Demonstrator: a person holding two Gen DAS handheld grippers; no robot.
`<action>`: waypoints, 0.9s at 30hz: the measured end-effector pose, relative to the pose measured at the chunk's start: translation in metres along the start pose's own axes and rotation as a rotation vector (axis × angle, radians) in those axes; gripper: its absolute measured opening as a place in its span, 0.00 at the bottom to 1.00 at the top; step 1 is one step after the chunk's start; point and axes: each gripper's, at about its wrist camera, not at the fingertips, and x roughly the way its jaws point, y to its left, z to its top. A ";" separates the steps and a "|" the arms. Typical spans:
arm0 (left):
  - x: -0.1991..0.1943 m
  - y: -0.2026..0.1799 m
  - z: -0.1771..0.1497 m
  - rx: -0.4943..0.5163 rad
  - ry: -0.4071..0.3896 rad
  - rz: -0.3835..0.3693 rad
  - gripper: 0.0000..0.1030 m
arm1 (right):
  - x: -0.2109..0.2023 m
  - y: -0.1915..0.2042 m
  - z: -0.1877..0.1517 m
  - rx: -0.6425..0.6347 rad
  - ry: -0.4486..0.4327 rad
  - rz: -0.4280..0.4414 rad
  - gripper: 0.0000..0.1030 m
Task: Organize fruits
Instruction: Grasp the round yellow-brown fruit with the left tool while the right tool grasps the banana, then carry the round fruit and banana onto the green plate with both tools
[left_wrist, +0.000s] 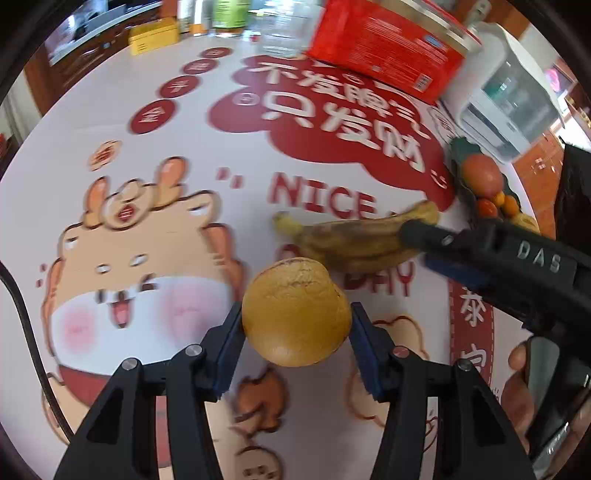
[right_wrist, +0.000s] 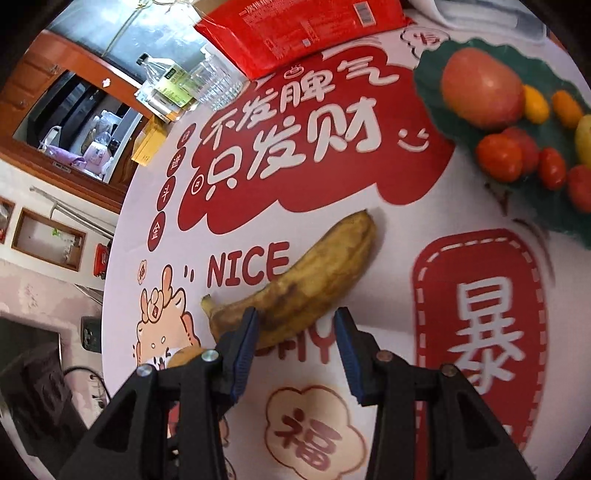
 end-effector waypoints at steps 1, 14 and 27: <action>-0.003 0.007 0.000 -0.012 -0.002 0.003 0.52 | 0.005 0.001 0.001 0.013 0.013 -0.002 0.50; -0.024 0.030 0.000 -0.056 -0.034 0.016 0.52 | 0.024 0.029 0.005 0.010 -0.060 -0.157 0.68; -0.045 0.024 0.005 -0.014 -0.090 0.045 0.52 | -0.008 0.021 0.002 -0.027 -0.072 -0.100 0.41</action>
